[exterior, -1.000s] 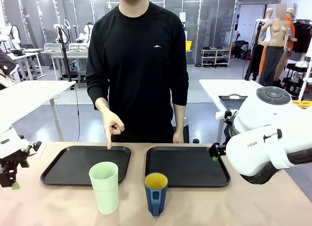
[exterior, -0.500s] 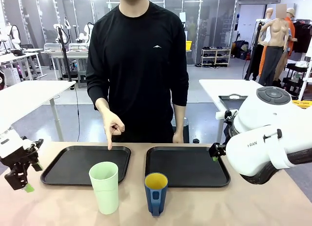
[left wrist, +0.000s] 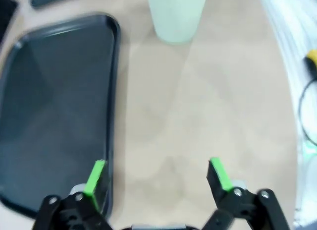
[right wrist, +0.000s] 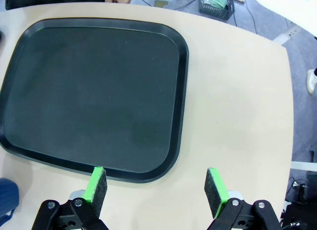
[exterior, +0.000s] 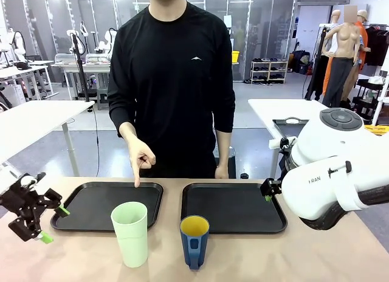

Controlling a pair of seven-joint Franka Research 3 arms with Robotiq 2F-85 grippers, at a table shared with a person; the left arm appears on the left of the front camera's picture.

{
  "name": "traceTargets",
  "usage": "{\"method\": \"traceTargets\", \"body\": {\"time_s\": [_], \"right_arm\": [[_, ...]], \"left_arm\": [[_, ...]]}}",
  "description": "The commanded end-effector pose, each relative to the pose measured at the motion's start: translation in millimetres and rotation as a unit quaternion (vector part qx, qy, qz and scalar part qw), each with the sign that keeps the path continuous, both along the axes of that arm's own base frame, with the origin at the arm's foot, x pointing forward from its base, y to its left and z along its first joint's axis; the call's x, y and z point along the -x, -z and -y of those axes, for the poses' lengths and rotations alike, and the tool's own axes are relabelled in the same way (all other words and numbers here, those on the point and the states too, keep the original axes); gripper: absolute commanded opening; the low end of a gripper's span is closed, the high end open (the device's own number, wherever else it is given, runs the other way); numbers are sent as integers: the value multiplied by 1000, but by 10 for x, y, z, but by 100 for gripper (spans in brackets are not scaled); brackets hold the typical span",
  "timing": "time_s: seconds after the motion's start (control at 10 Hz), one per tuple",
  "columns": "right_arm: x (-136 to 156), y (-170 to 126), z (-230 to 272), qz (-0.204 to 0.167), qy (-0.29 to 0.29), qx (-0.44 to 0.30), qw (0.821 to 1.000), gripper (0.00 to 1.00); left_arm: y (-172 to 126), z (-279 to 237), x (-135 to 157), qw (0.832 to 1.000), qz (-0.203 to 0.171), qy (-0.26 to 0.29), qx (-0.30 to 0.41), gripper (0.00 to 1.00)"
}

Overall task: Sort and store the cups by type.
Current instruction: Pick up the Reusable plastic cup.

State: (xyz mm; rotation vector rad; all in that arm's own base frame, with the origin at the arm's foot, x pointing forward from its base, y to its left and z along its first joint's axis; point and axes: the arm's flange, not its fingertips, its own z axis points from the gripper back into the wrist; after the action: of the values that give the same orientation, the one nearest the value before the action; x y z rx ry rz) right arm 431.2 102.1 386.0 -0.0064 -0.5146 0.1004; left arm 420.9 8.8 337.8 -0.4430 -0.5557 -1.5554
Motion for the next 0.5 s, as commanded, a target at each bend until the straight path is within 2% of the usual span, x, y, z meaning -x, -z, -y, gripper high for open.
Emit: {"method": "traceTargets", "body": {"time_s": [0.0, 0.2, 0.4], "right_arm": [[-12, 9, -3, 0, -5, 2, 1000, 100], [-12, 9, -3, 0, -5, 2, 1000, 100], [-12, 9, -3, 0, -5, 2, 1000, 100]], "left_arm": [[151, -85, -142, 995, -7, 15, 101, 100], [214, -68, -161, 980, -31, 0, 197, 100], [258, -41, -174, 958, -46, 24, 280, 100]]}}
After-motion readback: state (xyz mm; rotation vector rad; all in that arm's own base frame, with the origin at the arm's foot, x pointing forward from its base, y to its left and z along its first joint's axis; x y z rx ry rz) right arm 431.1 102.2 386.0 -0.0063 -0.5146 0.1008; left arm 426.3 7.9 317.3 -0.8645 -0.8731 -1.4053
